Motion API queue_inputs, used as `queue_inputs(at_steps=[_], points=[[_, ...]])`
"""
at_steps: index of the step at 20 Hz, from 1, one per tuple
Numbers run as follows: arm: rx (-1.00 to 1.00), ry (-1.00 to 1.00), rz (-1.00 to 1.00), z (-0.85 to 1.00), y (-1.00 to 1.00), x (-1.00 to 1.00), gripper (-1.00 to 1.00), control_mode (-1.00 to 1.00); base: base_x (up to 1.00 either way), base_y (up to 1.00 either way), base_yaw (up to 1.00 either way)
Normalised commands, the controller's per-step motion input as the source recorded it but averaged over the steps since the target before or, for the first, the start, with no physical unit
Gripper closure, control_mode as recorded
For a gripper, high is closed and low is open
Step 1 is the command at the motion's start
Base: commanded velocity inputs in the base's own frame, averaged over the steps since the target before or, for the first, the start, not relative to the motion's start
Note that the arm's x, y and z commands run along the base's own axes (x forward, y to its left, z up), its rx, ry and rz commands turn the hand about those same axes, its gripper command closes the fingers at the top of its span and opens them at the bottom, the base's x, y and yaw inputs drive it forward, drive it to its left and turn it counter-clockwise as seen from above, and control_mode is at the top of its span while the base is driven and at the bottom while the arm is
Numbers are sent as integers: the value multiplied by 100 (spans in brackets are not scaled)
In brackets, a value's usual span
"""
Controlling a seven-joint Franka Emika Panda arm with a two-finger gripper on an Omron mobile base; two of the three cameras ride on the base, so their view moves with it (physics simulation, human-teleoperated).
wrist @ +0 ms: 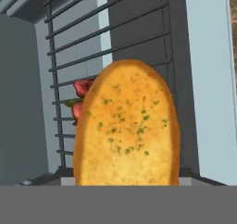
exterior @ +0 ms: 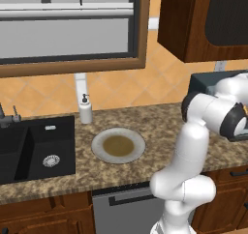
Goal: Pick up the kebab skewer and baguette bread, and place them inside the toaster oven. Close the toaster oven door and start by setting the timer.
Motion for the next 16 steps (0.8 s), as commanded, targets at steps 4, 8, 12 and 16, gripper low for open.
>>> queue_inputs(at_steps=[4,8,12,16], points=[[0,0,0,0,-34,20,100,-100,0,0,0],[0,3,0,0,-31,17,100,-100,0,0,0],[0,5,0,0,-16,16,100,-100,0,0,0],[0,7,0,0,-2,22,100,-100,0,0,0]])
